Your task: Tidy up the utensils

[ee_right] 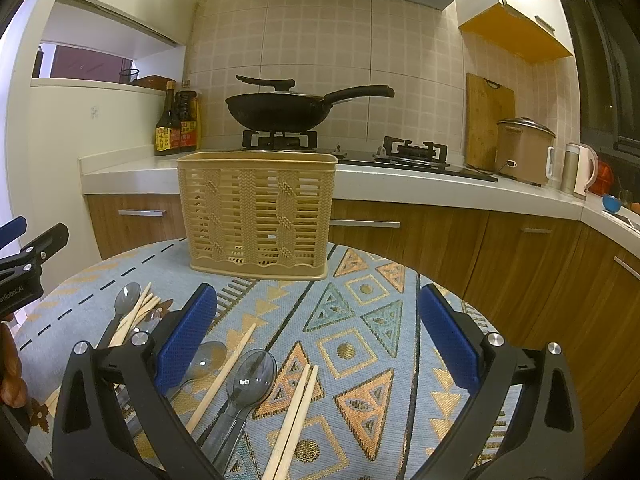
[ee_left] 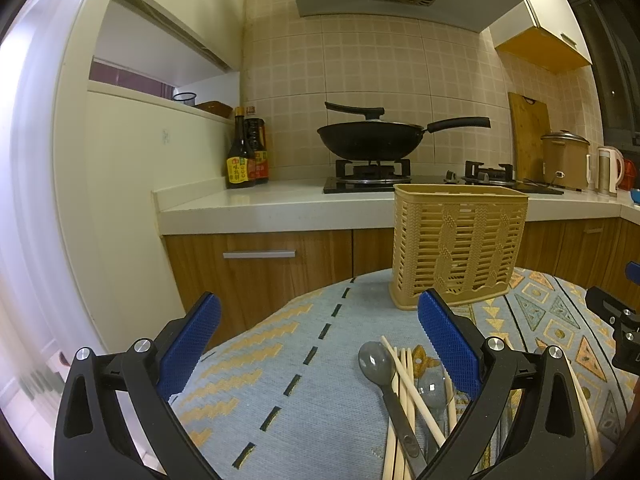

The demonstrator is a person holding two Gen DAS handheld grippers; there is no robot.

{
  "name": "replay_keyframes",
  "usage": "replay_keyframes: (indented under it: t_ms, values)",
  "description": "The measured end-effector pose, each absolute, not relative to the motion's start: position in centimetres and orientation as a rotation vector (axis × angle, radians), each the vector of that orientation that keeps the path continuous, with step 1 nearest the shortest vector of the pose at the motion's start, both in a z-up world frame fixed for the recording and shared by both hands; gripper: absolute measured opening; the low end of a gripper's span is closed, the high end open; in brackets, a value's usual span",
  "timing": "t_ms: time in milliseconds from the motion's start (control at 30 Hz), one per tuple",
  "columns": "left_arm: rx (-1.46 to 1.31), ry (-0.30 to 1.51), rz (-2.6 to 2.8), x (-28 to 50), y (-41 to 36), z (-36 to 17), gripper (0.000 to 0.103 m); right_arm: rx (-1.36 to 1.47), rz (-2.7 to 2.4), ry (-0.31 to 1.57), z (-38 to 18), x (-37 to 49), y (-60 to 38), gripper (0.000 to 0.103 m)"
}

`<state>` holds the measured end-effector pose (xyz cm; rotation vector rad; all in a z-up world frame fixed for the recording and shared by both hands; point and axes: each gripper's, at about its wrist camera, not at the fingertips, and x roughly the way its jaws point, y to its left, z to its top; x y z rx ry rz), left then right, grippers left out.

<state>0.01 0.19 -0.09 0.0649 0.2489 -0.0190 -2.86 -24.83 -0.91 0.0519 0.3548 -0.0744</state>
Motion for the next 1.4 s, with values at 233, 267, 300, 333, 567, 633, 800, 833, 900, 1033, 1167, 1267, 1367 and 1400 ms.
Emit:
replay_keyframes:
  t_ms: [233, 267, 300, 333, 567, 633, 800, 833, 900, 1033, 1167, 1267, 1367, 1400]
  values:
    - [0.065, 0.249, -0.019, 0.0, 0.2, -0.1, 0.096, 0.052, -0.075, 0.355, -0.9, -2.8, -24.8, 0.096]
    - [0.064, 0.249, -0.019, 0.0, 0.2, -0.1, 0.096, 0.052, -0.075, 0.355, -0.9, -2.9, -24.8, 0.096]
    - [0.065, 0.249, -0.019, 0.0, 0.2, -0.1, 0.096, 0.052, -0.075, 0.355, -0.9, -2.8, -24.8, 0.096]
    - [0.065, 0.249, -0.019, 0.0, 0.2, -0.1, 0.096, 0.052, -0.075, 0.355, -0.9, -2.8, -24.8, 0.096]
    - [0.066, 0.252, -0.022, 0.0, 0.2, -0.1, 0.096, 0.052, -0.076, 0.355, -0.9, -2.8, -24.8, 0.096]
    - [0.066, 0.251, -0.022, -0.1, 0.1, -0.1, 0.096, 0.052, -0.075, 0.356, -0.9, -2.9, -24.8, 0.096]
    - [0.065, 0.254, -0.022, -0.1, 0.1, -0.1, 0.096, 0.051, -0.075, 0.356, -0.9, -2.8, -24.8, 0.096]
    - [0.064, 0.255, -0.022, 0.0, 0.1, -0.1, 0.096, 0.052, -0.075, 0.356, -0.9, -2.8, -24.8, 0.096]
    - [0.062, 0.257, -0.022, 0.0, 0.1, -0.1, 0.096, 0.052, -0.078, 0.358, -0.9, -2.8, -24.8, 0.096]
    - [0.026, 0.291, -0.050, 0.8, 0.9, 0.0, 0.096, 0.062, -0.105, 0.367, -1.1, -2.6, -25.1, 0.096]
    - [-0.037, 0.420, -0.167, 2.3, 3.0, -0.2, 0.095, 0.083, -0.143, 0.392, -1.2, -1.9, -25.8, 0.096]
    - [-0.001, 0.507, -0.229, 3.0, 3.6, -0.1, 0.093, 0.088, -0.180, 0.438, -1.2, -1.3, -26.3, 0.096]
    - [0.017, 0.630, -0.301, 4.4, 3.7, -0.4, 0.082, 0.102, -0.169, 0.499, -0.5, -0.8, -27.0, 0.092]
    - [0.017, 0.670, -0.327, 4.8, 3.7, -0.7, 0.081, 0.103, -0.163, 0.518, -0.2, -0.6, -27.2, 0.088]
